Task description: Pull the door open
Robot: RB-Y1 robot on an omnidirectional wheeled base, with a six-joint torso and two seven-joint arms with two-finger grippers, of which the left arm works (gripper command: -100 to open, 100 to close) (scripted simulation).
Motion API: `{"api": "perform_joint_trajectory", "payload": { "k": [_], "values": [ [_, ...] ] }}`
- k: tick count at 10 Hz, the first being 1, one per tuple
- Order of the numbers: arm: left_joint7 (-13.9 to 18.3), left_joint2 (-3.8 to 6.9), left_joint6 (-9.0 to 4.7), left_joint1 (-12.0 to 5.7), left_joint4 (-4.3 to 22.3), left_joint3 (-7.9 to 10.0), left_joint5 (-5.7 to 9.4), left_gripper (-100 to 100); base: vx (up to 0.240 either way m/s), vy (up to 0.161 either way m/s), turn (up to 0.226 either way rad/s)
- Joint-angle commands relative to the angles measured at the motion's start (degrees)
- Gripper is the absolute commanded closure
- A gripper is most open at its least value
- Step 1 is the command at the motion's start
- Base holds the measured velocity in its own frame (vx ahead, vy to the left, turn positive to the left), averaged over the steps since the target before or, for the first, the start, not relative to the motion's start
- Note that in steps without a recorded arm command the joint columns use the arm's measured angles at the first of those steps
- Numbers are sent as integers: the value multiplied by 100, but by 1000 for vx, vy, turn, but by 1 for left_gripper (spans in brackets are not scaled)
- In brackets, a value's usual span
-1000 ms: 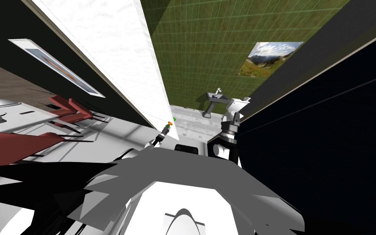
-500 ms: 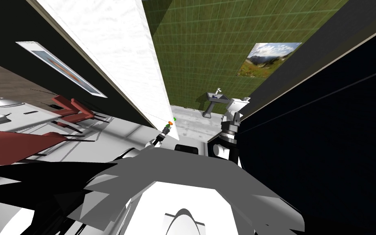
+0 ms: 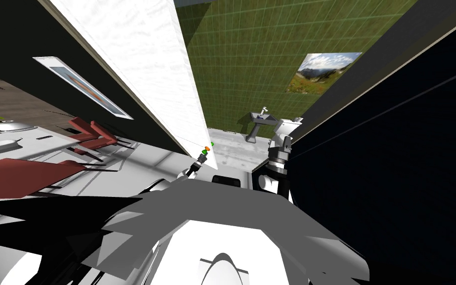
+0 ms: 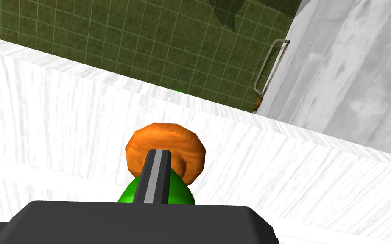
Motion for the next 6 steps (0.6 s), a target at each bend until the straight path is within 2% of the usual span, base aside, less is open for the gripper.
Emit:
{"api": "perform_joint_trajectory", "payload": {
  "k": [1,4,5,6],
  "values": [
    [216,-20,49,13,-50,-42,74,-100,-67,32,-18],
    [707,-62,180,66,-221,-154,261,-100,-72,49,-13],
    [739,-62,180,66,-221,-154,261,-100,-56,32,-7],
    [941,-79,232,87,-289,-199,335,-100,-57,19,-9]
  ]
}}
